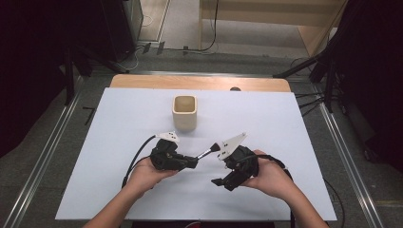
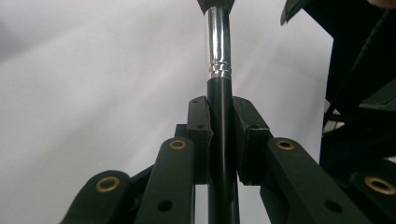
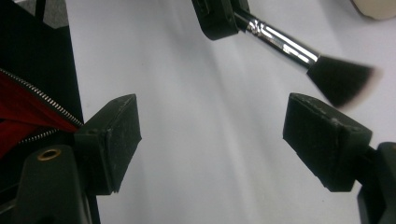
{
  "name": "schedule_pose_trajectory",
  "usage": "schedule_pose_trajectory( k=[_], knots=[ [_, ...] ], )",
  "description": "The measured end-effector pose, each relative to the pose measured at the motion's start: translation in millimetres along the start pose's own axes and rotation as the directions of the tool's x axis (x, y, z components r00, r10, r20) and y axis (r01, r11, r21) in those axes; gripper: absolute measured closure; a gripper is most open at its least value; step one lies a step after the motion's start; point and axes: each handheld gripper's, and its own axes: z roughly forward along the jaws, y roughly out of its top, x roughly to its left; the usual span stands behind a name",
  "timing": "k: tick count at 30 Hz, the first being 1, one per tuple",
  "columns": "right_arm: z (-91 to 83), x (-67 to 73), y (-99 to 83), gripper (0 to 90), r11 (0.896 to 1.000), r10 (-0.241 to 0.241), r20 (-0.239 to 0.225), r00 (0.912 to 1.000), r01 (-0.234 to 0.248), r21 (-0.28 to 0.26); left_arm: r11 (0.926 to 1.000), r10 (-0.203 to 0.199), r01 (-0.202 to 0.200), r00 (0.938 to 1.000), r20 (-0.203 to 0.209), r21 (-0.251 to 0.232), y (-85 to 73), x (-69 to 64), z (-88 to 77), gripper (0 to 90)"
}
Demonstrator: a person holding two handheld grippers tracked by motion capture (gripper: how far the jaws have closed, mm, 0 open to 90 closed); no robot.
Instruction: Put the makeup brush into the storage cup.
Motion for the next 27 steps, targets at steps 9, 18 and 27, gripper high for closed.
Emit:
schedule_pose_trajectory(
  k=[9,18,27],
  knots=[
    [6.3,2.5,-11.4,22.1,0.999,0.042,0.019,0.9989,-0.042,-0.009,0.9972,-0.029,0.026,0.9987,-0.042,-0.071,-8.6,-7.3,0.0,78.9],
    [10.0,6.8,-19.5,22.8,0.996,0.086,0.023,0.9961,-0.085,-0.035,0.9908,-0.059,0.053,0.9972,-0.046,-0.125,-16.1,-12.0,-2.2,78.9],
    [14.0,12.9,-27.5,22.8,0.991,0.130,0.039,0.9907,-0.129,-0.045,0.9747,-0.099,0.090,0.9944,-0.036,-0.205,-22.5,-17.6,-4.1,79.0]
  ],
)
